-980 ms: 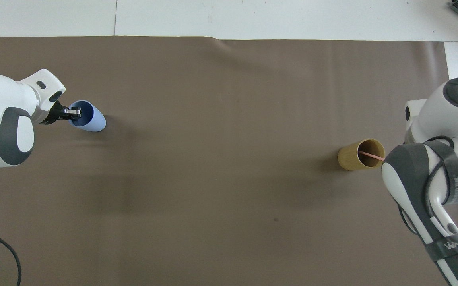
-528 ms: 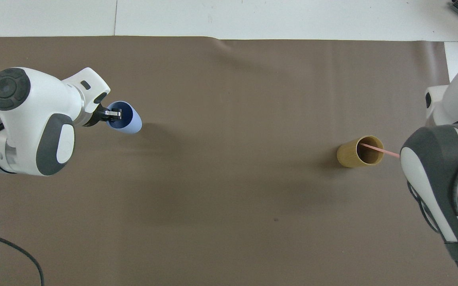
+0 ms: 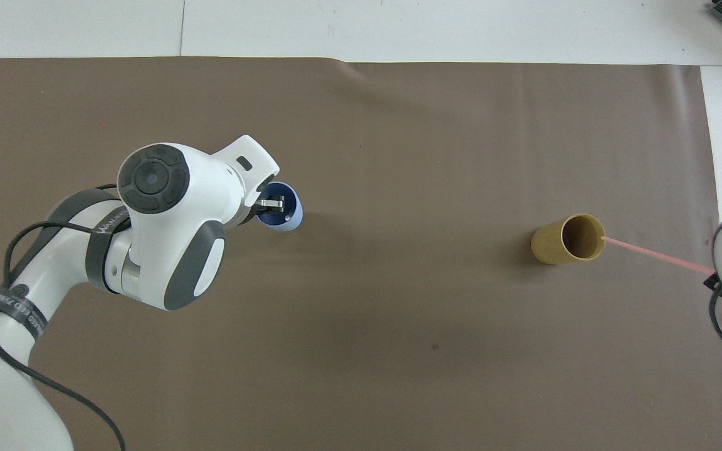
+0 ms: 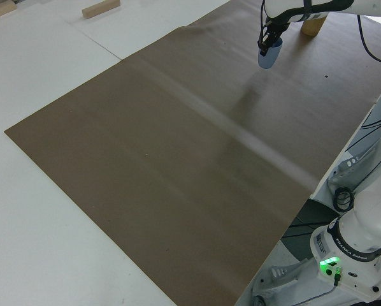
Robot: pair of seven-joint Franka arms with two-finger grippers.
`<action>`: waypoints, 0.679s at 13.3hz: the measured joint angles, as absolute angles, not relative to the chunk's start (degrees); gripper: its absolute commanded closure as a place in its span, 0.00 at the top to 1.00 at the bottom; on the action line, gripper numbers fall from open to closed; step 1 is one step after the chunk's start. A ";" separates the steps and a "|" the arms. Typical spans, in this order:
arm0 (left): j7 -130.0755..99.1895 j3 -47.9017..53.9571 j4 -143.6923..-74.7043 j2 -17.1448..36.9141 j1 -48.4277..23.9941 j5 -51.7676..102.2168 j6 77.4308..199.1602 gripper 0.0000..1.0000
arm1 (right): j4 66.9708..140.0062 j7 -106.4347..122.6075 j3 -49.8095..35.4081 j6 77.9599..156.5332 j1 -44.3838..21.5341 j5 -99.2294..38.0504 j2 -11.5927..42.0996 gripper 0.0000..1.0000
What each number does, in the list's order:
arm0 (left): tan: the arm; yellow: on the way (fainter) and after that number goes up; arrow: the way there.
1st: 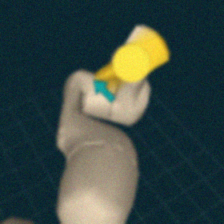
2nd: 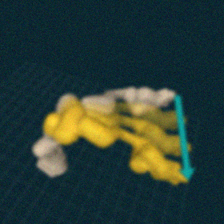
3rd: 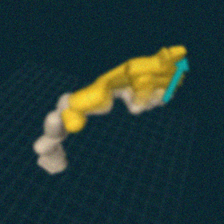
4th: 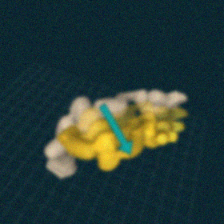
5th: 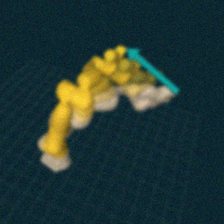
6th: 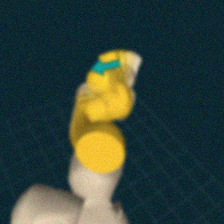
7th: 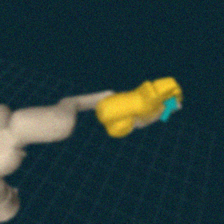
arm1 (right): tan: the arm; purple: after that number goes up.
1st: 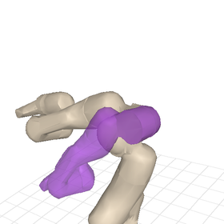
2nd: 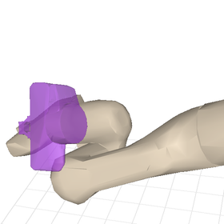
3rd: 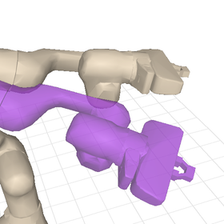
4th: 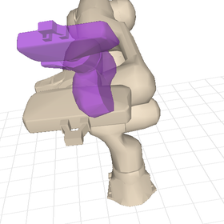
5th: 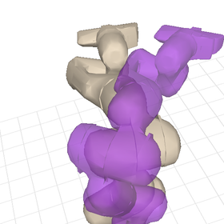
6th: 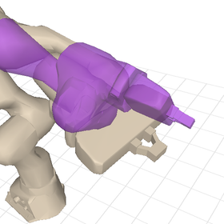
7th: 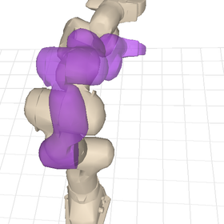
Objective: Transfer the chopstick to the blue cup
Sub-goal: 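Slide the cup toward the table center while the right gripper lifts the stick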
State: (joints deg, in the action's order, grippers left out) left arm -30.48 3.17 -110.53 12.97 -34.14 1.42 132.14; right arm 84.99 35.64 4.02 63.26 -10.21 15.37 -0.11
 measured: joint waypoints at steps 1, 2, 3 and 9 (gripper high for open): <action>-30.67 3.21 -110.72 13.19 -34.62 1.42 132.20 0.00 | 85.04 35.19 3.37 64.52 -10.24 14.95 -0.31 0.00; -30.69 3.19 -111.02 13.41 -34.94 1.42 132.23 0.00 | 85.29 34.88 2.85 65.88 -10.29 14.53 -0.37 0.00; -30.69 3.22 -111.50 13.55 -35.20 1.42 132.52 0.00 | 85.78 34.37 2.52 67.17 -10.52 14.24 -0.30 0.00; -30.79 3.04 -112.60 13.81 -35.85 1.42 134.04 1.00 | 87.59 24.27 2.07 70.33 -13.80 7.64 1.31 0.00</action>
